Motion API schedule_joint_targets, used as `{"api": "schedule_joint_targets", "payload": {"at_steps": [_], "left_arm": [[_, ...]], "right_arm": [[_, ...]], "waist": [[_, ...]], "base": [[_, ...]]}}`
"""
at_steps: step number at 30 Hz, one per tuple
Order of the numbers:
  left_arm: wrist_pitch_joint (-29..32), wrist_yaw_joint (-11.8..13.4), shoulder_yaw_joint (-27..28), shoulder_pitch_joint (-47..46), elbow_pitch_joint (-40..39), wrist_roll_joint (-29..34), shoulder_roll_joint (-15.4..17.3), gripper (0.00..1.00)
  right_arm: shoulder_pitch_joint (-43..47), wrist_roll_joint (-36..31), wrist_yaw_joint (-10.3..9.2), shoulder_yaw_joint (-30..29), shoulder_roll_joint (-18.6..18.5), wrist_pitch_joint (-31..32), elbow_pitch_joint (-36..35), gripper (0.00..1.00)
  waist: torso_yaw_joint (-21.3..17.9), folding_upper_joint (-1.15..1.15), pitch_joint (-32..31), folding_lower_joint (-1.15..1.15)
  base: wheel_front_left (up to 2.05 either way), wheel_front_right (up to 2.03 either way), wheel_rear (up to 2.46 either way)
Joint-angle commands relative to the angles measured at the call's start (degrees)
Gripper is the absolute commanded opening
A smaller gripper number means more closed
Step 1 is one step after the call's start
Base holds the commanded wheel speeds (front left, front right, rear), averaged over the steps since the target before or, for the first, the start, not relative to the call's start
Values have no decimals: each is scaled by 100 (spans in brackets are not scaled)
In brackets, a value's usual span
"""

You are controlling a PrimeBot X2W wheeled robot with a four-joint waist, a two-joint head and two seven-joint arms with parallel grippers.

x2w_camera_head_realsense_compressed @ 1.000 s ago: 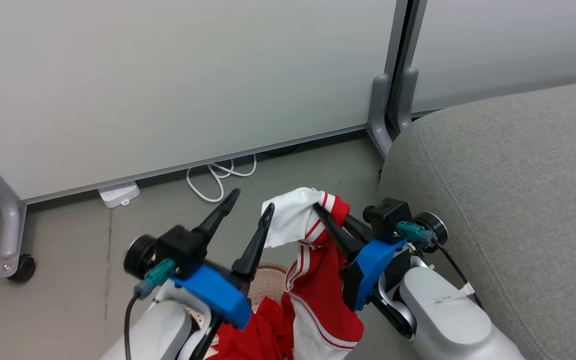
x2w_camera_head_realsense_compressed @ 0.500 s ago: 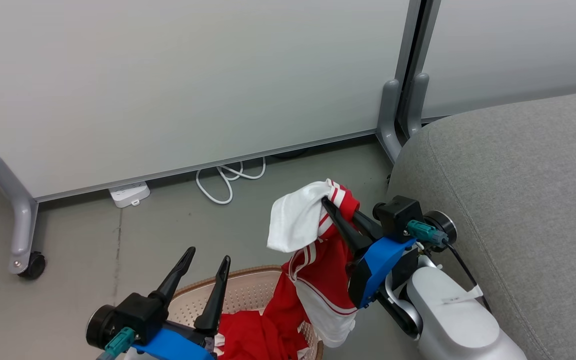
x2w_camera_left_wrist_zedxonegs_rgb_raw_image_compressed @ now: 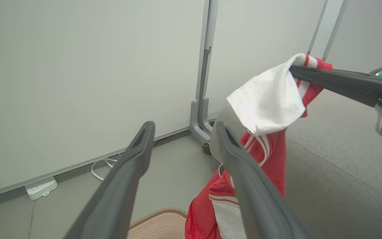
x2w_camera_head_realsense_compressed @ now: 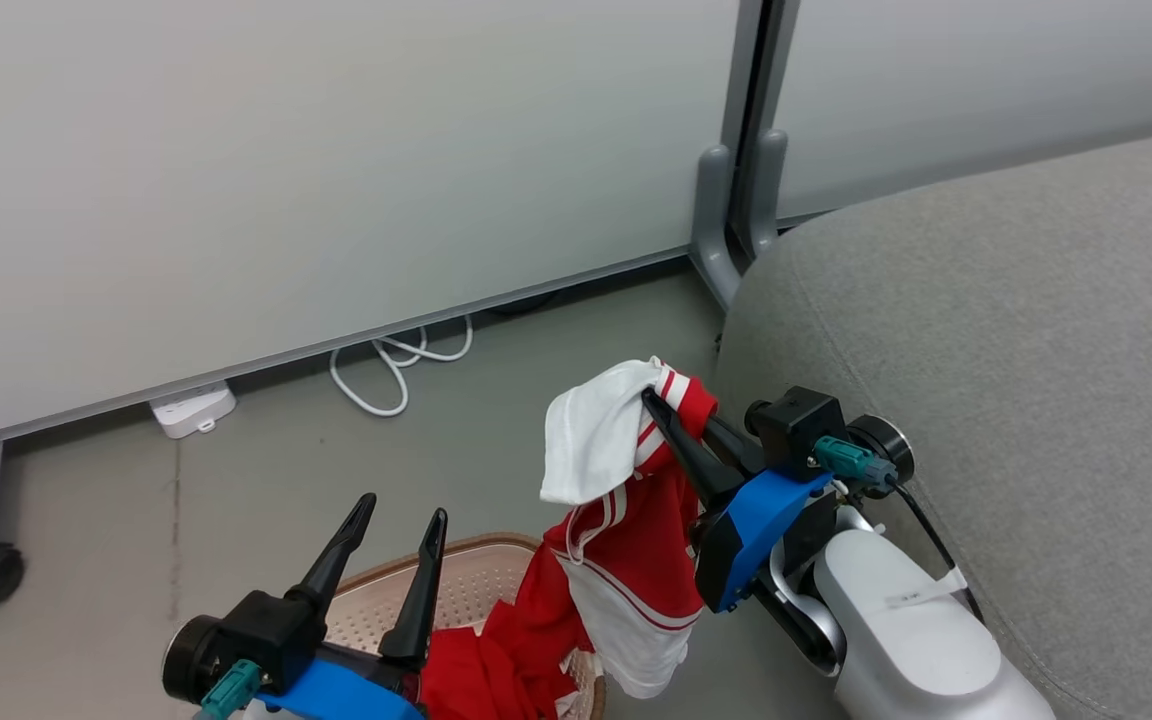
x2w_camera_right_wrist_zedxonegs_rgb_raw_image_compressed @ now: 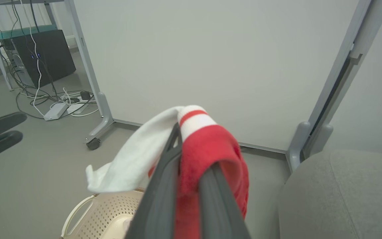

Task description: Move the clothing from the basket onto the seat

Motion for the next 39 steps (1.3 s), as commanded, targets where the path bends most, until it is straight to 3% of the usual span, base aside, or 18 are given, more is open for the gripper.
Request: {"api": "schedule_joint_targets", "payload": {"at_steps": [1,19,29,39], "left_arm": [[-16,-22,57,-51,-21,61,-15,100],[-17,-62,-17,-426,-64,192,57,100],[-16,-63,-326,-701,92,89,101,100],[-17,-63,-252,-725,87,106,130,100]], "right_arm": [[-49,-49,2,-14,-13,15,-36,0],[-219,-11,2,-88,-12,-101,-130,0],[-127,-103,2,-380,-6,-182,-117,0],[-325,3,3,-604,-6,-84,-116,0]], "waist": [[-304,0,99,0],[-1960,0,550,0],[-2082,0,647,0],[-2085,0,759,0]], "base": [[0,0,0],[0,0,0],[0,0,0],[0,0,0]]}}
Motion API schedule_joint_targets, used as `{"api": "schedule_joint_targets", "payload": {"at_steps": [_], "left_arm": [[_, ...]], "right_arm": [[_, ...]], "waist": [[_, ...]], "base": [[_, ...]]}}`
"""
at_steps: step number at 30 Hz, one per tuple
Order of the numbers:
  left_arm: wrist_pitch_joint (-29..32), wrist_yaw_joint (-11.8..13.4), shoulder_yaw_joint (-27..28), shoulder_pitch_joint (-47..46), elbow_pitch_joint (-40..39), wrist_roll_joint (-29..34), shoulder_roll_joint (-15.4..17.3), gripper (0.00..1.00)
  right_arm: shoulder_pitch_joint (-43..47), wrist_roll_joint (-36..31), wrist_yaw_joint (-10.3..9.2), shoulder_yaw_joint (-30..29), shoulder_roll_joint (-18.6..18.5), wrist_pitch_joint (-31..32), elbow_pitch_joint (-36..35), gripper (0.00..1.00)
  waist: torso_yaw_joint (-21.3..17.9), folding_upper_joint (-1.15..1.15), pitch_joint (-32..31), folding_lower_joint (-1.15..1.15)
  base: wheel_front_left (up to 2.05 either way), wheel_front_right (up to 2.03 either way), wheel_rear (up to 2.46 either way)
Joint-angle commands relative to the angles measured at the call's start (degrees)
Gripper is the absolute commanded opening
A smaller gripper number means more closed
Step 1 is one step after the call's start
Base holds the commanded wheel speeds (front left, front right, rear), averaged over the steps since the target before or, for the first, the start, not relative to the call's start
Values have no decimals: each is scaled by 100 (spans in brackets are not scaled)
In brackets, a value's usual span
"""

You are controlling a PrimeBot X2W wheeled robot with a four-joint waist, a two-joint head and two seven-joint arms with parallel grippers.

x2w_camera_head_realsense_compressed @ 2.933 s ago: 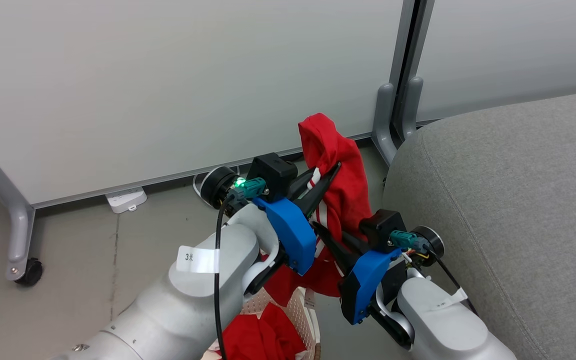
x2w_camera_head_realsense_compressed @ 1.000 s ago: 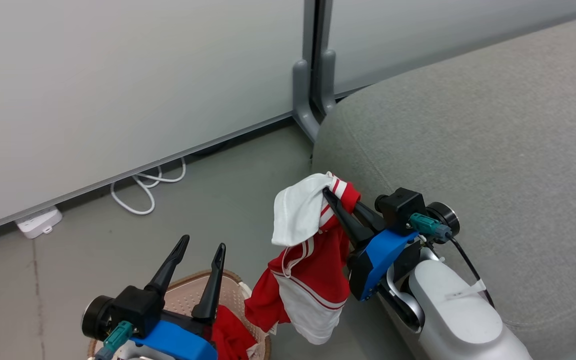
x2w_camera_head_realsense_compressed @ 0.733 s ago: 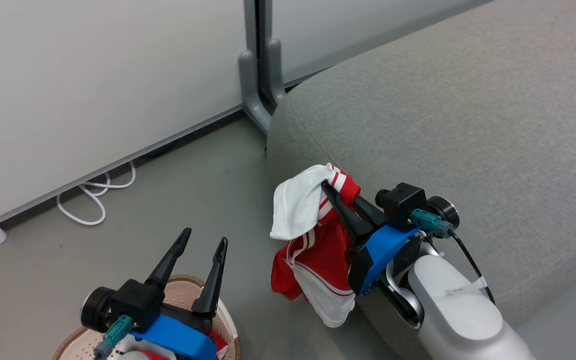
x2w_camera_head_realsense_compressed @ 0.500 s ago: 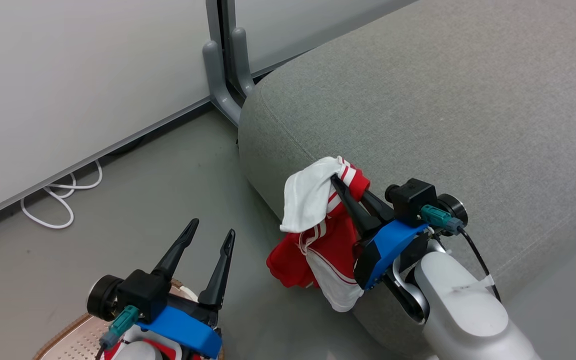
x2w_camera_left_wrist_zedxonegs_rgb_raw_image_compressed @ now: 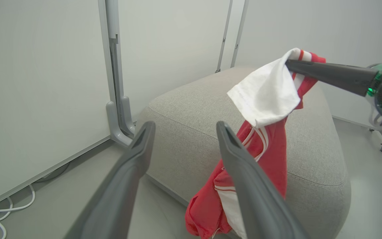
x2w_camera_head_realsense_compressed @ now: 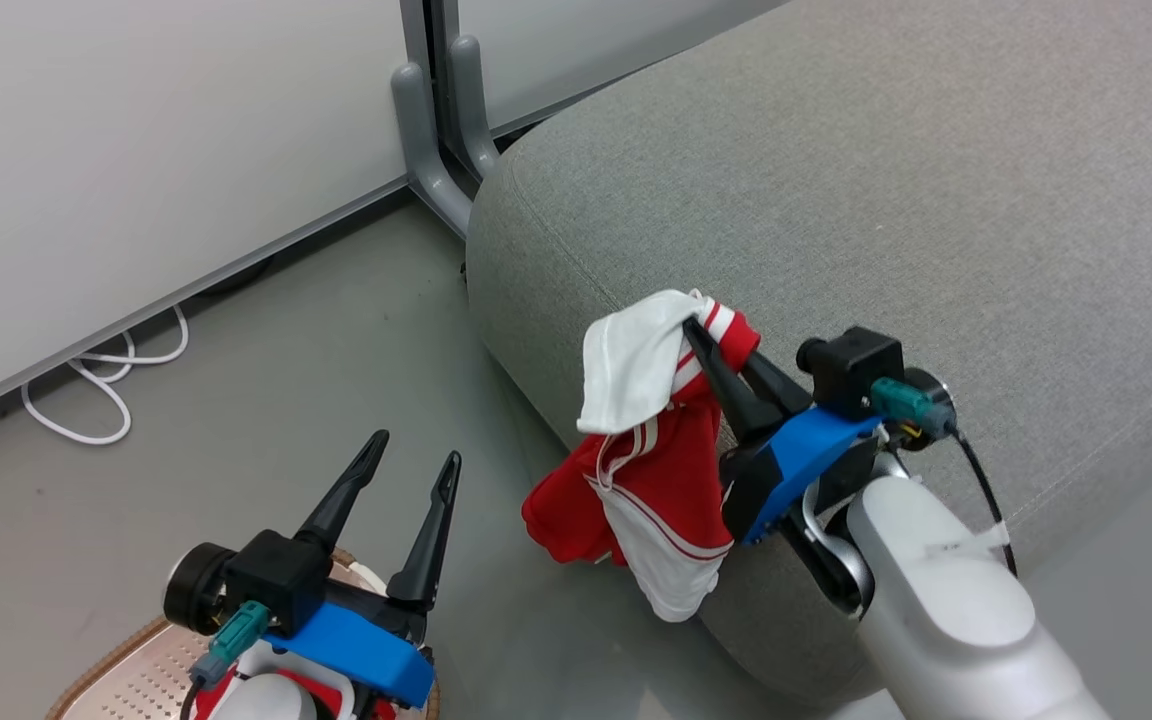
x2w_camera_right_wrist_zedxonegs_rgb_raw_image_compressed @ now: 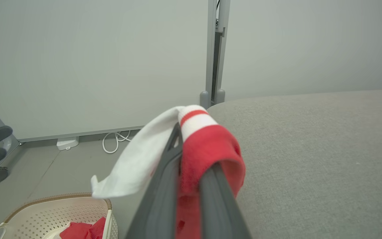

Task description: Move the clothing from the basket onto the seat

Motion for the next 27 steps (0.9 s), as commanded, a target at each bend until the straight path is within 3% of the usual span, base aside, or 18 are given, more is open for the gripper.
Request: {"api": "schedule_joint_targets", "payload": {"at_steps": [1,6,11,20,27], "left_arm": [[-16,-40,47,-77,-43,44,42,100],[-16,-26,257,-80,-244,153,171,100],[-16,-27,306,-266,-500,280,326,100],[151,-37,-24,-993,-1021,475,690,100],[340,-39,-214,-1525,-1517,573,977,100]], "right_arm": [[-227,54,3,-64,3,62,-26,0],[-941,28,3,-396,3,258,69,0],[-1969,-343,2,-1129,-29,334,383,0],[-3606,-1289,2,-2584,-992,325,672,0],[-3894,-1695,1,-3621,-1553,221,631,0]], "waist": [[-5,0,73,0],[-64,0,460,0],[74,0,1033,0],[502,0,2170,0],[814,0,2936,0]], "base": [[0,0,0],[0,0,0],[0,0,0],[0,0,0],[0,0,0]]}}
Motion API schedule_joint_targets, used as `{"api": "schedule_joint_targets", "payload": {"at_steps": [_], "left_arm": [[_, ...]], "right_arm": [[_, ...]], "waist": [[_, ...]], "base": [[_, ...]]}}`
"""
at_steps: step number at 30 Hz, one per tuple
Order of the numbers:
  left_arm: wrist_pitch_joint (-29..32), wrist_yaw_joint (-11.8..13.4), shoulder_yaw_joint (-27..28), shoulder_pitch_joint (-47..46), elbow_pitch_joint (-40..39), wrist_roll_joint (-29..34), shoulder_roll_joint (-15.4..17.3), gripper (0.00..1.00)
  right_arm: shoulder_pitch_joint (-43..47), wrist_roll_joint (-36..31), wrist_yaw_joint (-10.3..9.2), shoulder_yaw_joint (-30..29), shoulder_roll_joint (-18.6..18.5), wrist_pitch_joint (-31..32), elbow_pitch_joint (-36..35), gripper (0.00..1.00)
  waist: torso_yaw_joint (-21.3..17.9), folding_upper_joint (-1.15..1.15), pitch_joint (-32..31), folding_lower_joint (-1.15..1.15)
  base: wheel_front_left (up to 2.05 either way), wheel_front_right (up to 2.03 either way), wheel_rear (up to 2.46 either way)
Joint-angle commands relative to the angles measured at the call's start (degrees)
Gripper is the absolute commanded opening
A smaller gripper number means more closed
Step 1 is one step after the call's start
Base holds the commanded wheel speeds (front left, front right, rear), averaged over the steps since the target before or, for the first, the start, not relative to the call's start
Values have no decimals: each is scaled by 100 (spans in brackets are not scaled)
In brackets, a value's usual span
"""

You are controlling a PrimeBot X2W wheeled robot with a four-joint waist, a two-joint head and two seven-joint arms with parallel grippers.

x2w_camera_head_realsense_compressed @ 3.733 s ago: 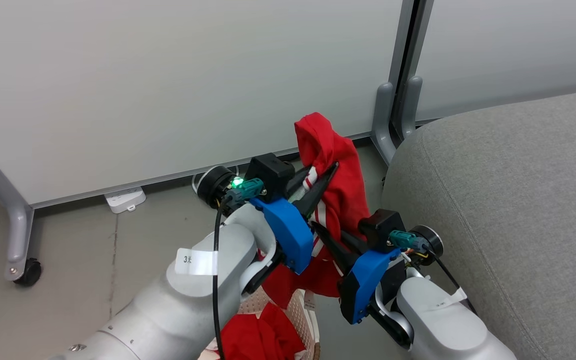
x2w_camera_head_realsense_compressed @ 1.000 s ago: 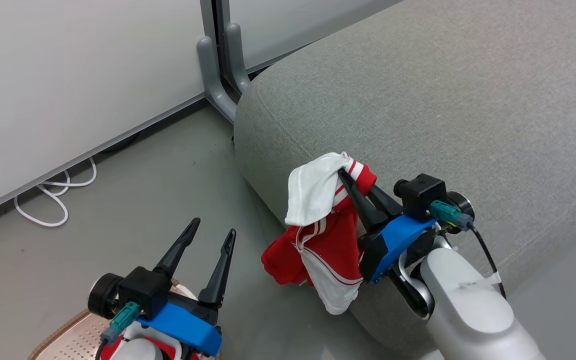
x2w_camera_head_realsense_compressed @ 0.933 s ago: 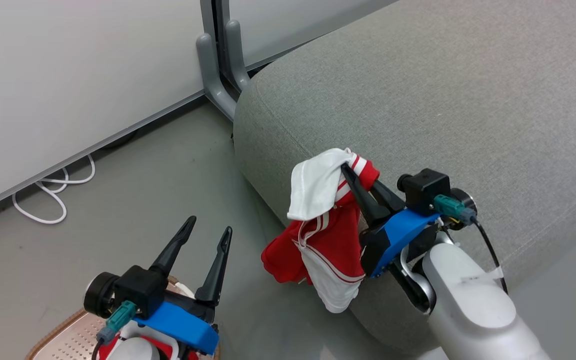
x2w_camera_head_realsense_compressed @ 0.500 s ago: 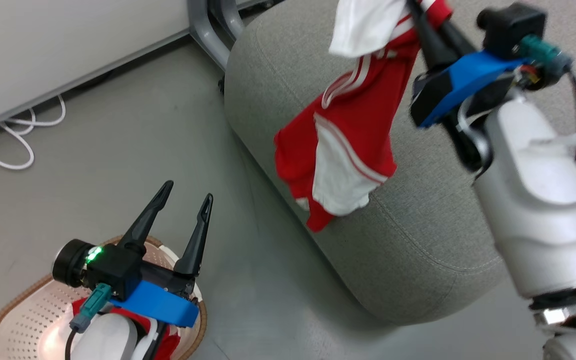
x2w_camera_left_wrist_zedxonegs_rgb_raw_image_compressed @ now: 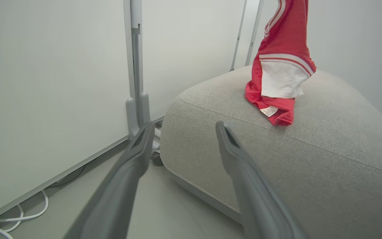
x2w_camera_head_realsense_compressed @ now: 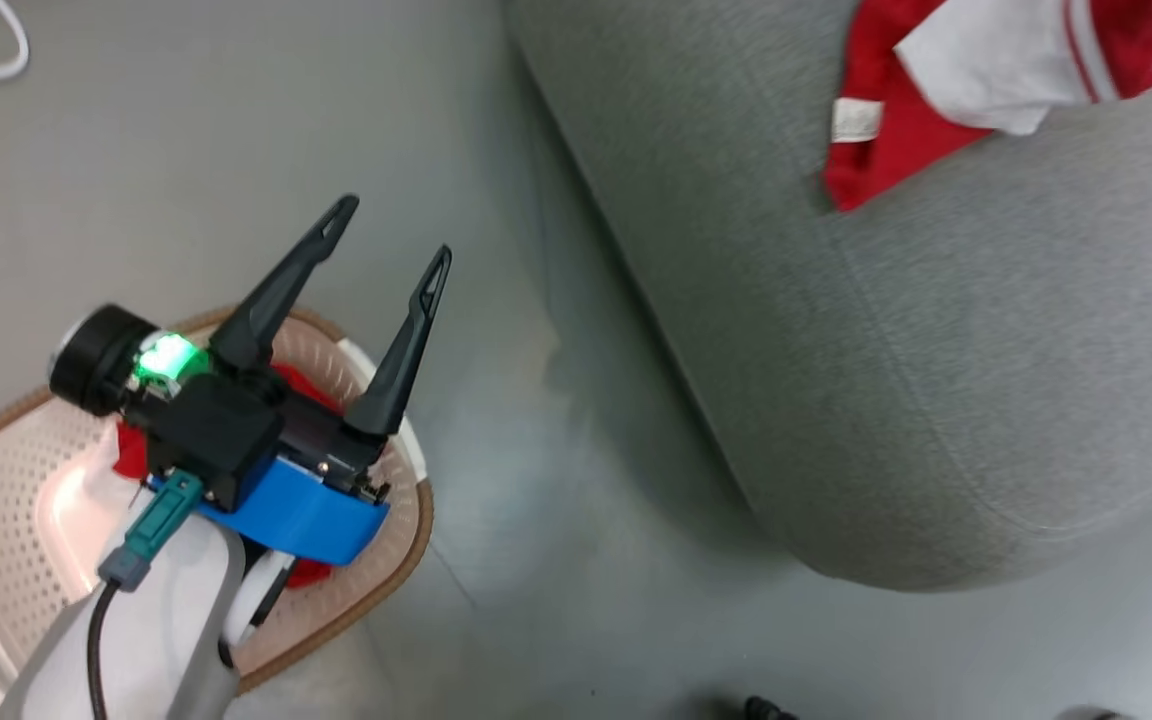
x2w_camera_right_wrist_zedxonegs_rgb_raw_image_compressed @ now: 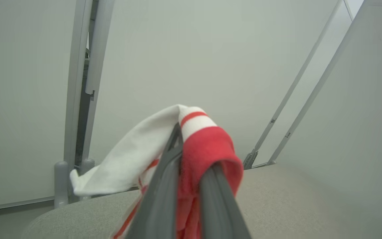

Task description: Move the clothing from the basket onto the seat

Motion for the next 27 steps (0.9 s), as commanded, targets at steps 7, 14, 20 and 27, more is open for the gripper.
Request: {"api": "schedule_joint_targets", "payload": {"at_steps": [7,14,20,27], "left_arm": [[155,-40,-121,-493,-349,104,176,100],[106,-3,-185,-463,-234,64,150,100],[-65,69,-169,-399,-21,-13,55,100],[-278,112,-164,-99,496,-238,-276,100]], "right_arm": [[448,-150,-1,-812,43,-245,431,0],[772,-428,-1,-1028,261,-511,1036,0],[884,-694,-1,-1054,275,-639,1287,0],[1206,-1033,-1,-840,216,-693,1380,100]], "waist": [[487,0,975,-1],[563,0,994,-1],[645,0,702,-1],[782,0,-240,-1]], "base": [[0,0,0],[0,0,0],[0,0,0],[0,0,0]]}}
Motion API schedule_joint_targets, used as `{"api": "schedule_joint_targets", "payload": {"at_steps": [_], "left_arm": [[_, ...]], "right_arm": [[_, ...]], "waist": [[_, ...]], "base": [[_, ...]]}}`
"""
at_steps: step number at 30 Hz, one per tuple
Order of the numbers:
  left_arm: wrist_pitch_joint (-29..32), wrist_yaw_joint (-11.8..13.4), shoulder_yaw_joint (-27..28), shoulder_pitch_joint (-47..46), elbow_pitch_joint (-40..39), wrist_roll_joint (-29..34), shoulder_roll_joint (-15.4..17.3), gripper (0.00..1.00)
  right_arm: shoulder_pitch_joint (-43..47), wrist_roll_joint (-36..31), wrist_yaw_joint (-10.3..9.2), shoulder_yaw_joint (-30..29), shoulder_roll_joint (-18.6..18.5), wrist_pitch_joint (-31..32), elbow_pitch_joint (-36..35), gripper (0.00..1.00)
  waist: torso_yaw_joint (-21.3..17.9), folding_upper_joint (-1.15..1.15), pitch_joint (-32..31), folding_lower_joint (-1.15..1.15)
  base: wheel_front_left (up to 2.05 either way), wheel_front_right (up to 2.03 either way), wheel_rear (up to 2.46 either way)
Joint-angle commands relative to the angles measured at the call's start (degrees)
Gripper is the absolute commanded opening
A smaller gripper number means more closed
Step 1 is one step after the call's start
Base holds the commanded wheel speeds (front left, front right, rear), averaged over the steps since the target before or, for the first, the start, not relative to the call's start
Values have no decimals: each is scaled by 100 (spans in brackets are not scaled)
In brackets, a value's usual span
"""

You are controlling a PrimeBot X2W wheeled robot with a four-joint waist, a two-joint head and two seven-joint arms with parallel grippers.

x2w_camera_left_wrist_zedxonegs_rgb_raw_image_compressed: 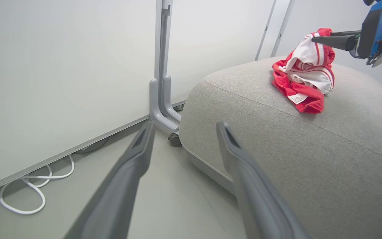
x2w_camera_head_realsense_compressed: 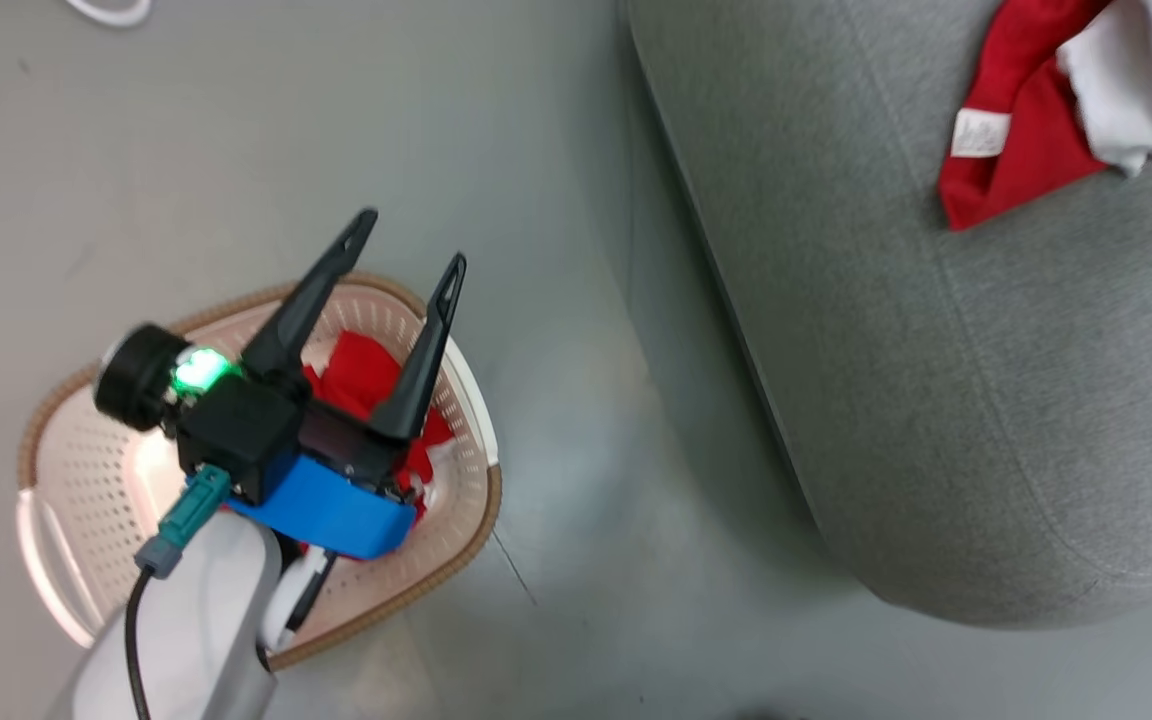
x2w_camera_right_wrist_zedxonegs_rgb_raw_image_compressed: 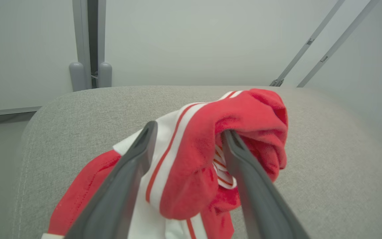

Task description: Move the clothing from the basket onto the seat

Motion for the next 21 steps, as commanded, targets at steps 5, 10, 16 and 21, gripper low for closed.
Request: {"api": "schedule_joint_targets", "payload": {"at_steps": [5,10,16,21], "left_arm": [[-96,2,41,491,505,-284,-401,100],[-98,15,470,1023,629,-480,-727,100],[-100,-27,1076,1704,766,-442,-976,100],[-95,-57,1500,2053,891,-375,-1037,100]], "right_arm": [[673,-141,-1,219,13,-41,-173,100],[1397,-124,-1,692,212,-46,-687,100],[2608,130,-1,1387,682,-41,-1612,100],[3463,479,-1,1884,961,12,-2207,100]], "waist": [[327,0,-1410,0],[514,0,-2178,0],[796,0,-2905,0],[1022,0,-3205,0]], "base": [[0,0,0],[0,0,0],[0,0,0],[0,0,0]]}}
